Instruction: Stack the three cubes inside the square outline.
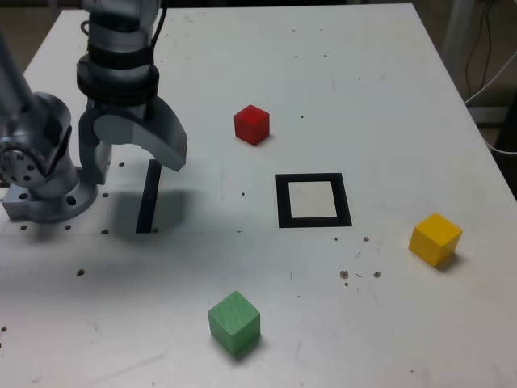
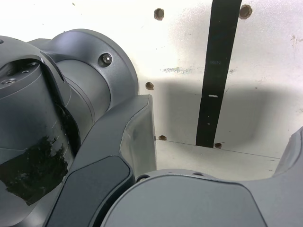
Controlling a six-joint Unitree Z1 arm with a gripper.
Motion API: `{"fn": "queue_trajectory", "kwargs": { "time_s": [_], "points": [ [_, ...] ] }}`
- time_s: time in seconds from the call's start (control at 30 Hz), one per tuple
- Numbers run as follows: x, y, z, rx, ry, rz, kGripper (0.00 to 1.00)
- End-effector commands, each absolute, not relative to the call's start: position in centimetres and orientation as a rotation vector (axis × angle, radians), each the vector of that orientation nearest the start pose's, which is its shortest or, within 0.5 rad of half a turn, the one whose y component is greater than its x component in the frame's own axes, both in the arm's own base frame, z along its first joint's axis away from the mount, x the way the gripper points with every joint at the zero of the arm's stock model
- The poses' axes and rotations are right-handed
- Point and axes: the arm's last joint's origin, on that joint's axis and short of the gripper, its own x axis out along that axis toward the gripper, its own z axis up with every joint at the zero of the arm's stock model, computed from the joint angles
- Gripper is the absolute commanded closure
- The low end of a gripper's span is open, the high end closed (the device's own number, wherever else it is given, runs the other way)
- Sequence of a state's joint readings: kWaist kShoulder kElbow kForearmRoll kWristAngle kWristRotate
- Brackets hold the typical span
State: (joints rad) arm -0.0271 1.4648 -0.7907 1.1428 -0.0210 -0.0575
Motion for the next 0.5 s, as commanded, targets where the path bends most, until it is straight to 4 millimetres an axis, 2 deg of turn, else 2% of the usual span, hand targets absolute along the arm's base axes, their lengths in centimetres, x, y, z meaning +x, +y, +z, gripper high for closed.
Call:
{"fn": "queue_trajectory", "kwargs": {
  "time_s": [0.0,0.3,0.47],
  "points": [
    [13.91,-0.52,24.64,-0.034,1.804,0.012,0.0],
    [13.29,-0.51,24.86,-0.035,1.785,0.011,0.0],
    [13.74,-0.22,25.07,0.037,1.761,0.031,0.0]
  ]
}}
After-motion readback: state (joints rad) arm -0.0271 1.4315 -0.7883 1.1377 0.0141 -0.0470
